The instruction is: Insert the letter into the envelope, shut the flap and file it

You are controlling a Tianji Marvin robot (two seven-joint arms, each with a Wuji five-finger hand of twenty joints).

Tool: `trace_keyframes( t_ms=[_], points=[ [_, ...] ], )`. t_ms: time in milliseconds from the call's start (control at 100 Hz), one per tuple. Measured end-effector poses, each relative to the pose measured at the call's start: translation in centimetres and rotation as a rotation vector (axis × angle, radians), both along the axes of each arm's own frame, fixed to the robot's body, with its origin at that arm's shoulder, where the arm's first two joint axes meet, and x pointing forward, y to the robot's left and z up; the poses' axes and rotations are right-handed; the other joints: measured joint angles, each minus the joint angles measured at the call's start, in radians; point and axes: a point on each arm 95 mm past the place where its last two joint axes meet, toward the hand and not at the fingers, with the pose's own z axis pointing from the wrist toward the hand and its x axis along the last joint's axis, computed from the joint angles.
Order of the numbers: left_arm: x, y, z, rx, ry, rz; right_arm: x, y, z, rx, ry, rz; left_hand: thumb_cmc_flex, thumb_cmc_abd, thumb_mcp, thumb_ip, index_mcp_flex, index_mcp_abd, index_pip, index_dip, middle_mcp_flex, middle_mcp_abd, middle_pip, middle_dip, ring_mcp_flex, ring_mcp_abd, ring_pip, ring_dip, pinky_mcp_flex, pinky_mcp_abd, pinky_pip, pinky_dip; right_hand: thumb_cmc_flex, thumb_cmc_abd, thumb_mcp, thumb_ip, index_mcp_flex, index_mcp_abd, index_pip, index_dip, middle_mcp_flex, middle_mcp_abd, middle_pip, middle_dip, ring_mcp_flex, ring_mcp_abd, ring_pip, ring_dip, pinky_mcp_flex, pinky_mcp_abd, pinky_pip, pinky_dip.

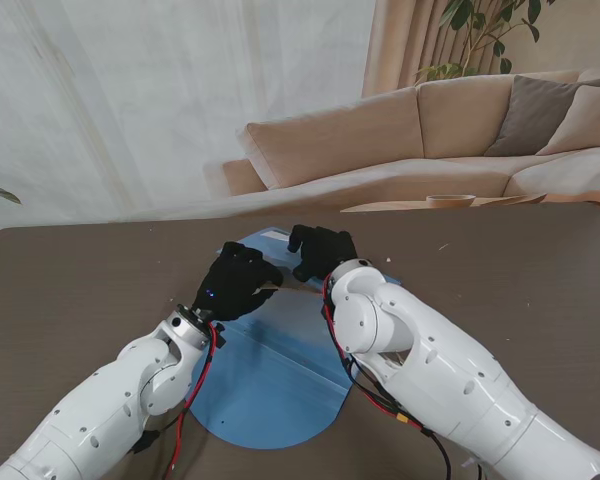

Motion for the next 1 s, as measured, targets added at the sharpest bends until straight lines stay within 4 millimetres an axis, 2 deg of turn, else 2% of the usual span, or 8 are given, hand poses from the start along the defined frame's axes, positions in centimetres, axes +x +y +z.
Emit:
trace_keyframes(
  t_ms=[150,240,360,410,460,510,670,1000],
  points=[
    [-0.2,-0.1,0.2,0.029,0.029,0.009,-0.1,-0.1,0.0,0.000,0.005,-0.001,-0.168,-0.033,0.174,0.000,-0.114,0.013,-0.100,0.012,-0.156,-0.043,0.096,-0.168,-0.052,-0.028,-0.055,-0.004,-0.026,-0.019,-0.042,0.000,0.003,0.000,0.000,0.000,0.000,0.000,0.000,0.001,0.000,0.000,0.000,0.000,0.000,0.000,0.000,0.000,0.000,0.000,0.000,0.010],
    [-0.3,0.1,0.4,0.047,0.027,0.012,-0.2,-0.2,0.0,0.001,0.007,-0.001,-0.224,-0.033,0.224,0.001,-0.146,0.022,-0.139,0.010,-0.205,-0.053,0.091,-0.211,-0.086,-0.037,-0.070,-0.008,-0.042,-0.021,-0.065,0.000,0.004,0.000,0.000,0.000,0.000,0.000,0.000,0.002,0.000,0.000,0.000,0.000,0.000,0.000,0.000,0.000,0.001,0.000,0.000,0.010],
    [-0.5,0.7,0.6,0.075,0.020,0.008,-0.2,-0.2,0.1,0.002,0.007,-0.004,-0.195,-0.053,0.230,0.001,-0.145,0.021,-0.129,0.031,-0.208,-0.054,0.093,-0.209,-0.088,-0.042,-0.081,-0.010,-0.046,-0.021,-0.083,0.000,0.005,0.000,0.000,0.000,0.000,0.000,0.000,0.002,0.000,0.001,0.000,0.000,0.000,0.000,0.000,0.001,0.001,0.000,0.000,0.010],
    [-0.6,1.0,0.6,0.089,0.012,0.006,-0.3,-0.3,0.1,0.003,0.007,-0.005,-0.105,-0.074,0.142,0.001,-0.101,-0.014,-0.027,0.053,-0.133,-0.055,0.095,-0.077,-0.085,-0.042,-0.076,-0.010,-0.045,-0.021,-0.086,0.000,0.005,0.000,0.000,0.000,0.000,0.000,0.001,0.011,0.000,0.002,0.000,0.000,0.000,0.000,0.000,0.001,0.001,0.000,0.000,0.010],
    [-0.7,1.2,0.6,0.096,0.006,0.007,-0.3,-0.3,0.1,0.004,0.007,-0.005,-0.055,-0.074,0.106,0.001,-0.038,-0.035,0.065,0.059,-0.019,-0.055,0.025,0.052,-0.056,-0.042,-0.059,-0.010,-0.035,-0.021,-0.087,0.001,0.005,0.000,0.000,0.000,0.000,0.000,0.002,0.012,0.000,0.002,0.000,0.000,0.000,0.000,0.000,0.001,0.001,0.000,0.000,0.010],
    [-0.8,1.4,0.6,0.097,0.000,0.008,-0.3,-0.3,0.1,0.004,0.006,-0.006,-0.019,-0.074,0.092,0.001,0.018,-0.048,0.092,0.055,0.065,-0.055,-0.017,0.108,-0.021,-0.034,-0.037,-0.008,-0.019,-0.021,-0.087,0.001,0.006,0.000,0.000,0.000,0.000,0.000,0.002,0.012,0.000,0.003,0.000,0.000,0.000,0.000,0.000,0.002,0.001,0.000,0.001,0.010],
    [-0.9,1.3,0.3,0.095,-0.045,0.010,-0.3,-0.3,0.2,0.004,0.006,-0.006,-0.008,-0.089,0.082,-0.012,0.080,-0.052,0.090,0.005,0.141,-0.055,-0.033,0.122,0.038,-0.025,-0.006,-0.001,0.012,-0.021,-0.056,0.004,0.006,0.000,0.000,0.000,0.000,0.000,0.003,0.012,0.000,0.004,0.000,0.000,0.000,0.000,0.000,0.002,0.008,0.000,0.001,0.010],
    [-0.3,-0.4,-0.9,0.125,-0.099,0.020,-0.3,-0.5,0.2,0.027,0.018,-0.010,-0.008,-0.093,0.081,-0.012,0.082,-0.050,0.090,-0.015,0.155,-0.054,-0.029,0.122,0.040,-0.022,0.028,0.001,0.027,-0.021,-0.018,0.004,0.006,0.000,0.000,0.000,0.025,0.002,0.007,0.013,0.000,0.004,0.000,0.000,0.016,0.002,0.002,0.002,0.012,0.000,0.001,0.011]
  ],
)
